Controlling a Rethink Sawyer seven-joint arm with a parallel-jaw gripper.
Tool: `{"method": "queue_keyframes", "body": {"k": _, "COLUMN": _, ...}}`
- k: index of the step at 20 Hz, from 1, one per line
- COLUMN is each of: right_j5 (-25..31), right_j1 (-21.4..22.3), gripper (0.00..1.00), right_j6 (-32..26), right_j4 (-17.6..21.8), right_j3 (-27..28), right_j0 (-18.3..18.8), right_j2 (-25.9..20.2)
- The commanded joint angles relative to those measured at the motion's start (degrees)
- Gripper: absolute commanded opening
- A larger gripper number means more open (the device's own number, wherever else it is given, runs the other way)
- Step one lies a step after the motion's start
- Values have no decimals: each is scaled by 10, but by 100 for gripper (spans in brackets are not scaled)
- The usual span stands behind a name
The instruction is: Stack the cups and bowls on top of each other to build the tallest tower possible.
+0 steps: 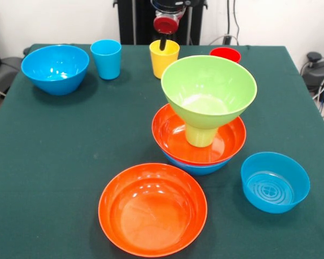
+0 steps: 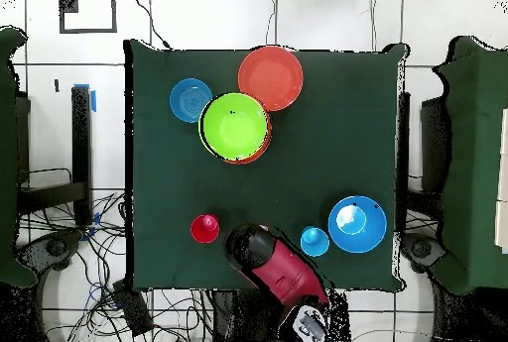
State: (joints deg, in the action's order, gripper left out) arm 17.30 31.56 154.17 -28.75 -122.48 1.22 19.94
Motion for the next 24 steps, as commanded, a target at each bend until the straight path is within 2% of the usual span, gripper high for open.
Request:
{"method": "queue_keyframes", "body": {"k": 1, "right_j5": -32, "right_j1": -22, "gripper": 100, "right_j6": 67, "right_j4": -16, "right_j3": -12, "right_j0": 23, "right_j2": -95}}
{"method": "queue_keyframes", "body": {"k": 14, "right_j5": -120, "right_j1": -61, "gripper": 100, "right_j6": 91, "right_j4": -11, "right_j3": -30, "right_j0": 48, "right_j2": -161}}
{"method": "queue_keyframes", "body": {"k": 24, "right_j5": -142, "right_j1": -69, "gripper": 100, "right_j6": 87, "right_j4": -3, "right_j3": -32, "right_j0": 59, "right_j2": -165}}
